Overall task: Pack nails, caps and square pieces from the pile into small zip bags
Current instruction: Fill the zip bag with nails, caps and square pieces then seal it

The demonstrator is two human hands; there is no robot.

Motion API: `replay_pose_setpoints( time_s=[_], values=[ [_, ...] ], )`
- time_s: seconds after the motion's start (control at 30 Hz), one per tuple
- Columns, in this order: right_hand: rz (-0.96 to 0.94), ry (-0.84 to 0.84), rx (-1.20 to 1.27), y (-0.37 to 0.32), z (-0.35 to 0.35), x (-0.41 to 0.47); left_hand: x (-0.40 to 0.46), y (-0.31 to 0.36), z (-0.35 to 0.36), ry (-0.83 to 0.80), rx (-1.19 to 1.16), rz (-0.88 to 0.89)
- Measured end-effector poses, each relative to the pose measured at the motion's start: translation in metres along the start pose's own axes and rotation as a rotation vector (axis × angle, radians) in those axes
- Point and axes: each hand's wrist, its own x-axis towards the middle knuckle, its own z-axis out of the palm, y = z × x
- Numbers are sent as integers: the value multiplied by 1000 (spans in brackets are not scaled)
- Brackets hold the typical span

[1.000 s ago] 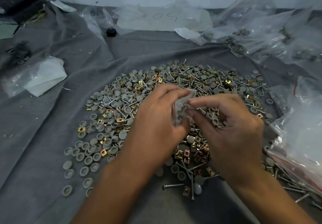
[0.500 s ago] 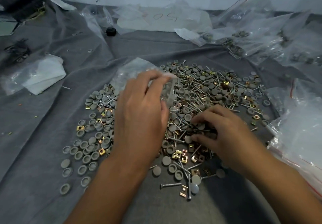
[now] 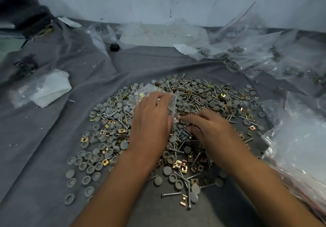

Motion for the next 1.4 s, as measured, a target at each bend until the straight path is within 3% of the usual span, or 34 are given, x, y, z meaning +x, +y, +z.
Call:
replay_pose_setpoints(
  time_s=[0.1,0.3,0.53,1.27,1.4],
  values=[
    [-11,16,-6,-2,2,0,-1,1,-2,9,-10,-9],
    [116,106,286,6,1,9,0,-1,-4,6,-69,-15],
    [128,17,292,14,-7,15,0,-2,-4,2,-98,-28],
    [231,136,557,17,-15,14,-2,2,-2,7,-122,-14],
    [243,97,543,16,-16,14,-3,2,-2,11,-112,-16]
  ],
)
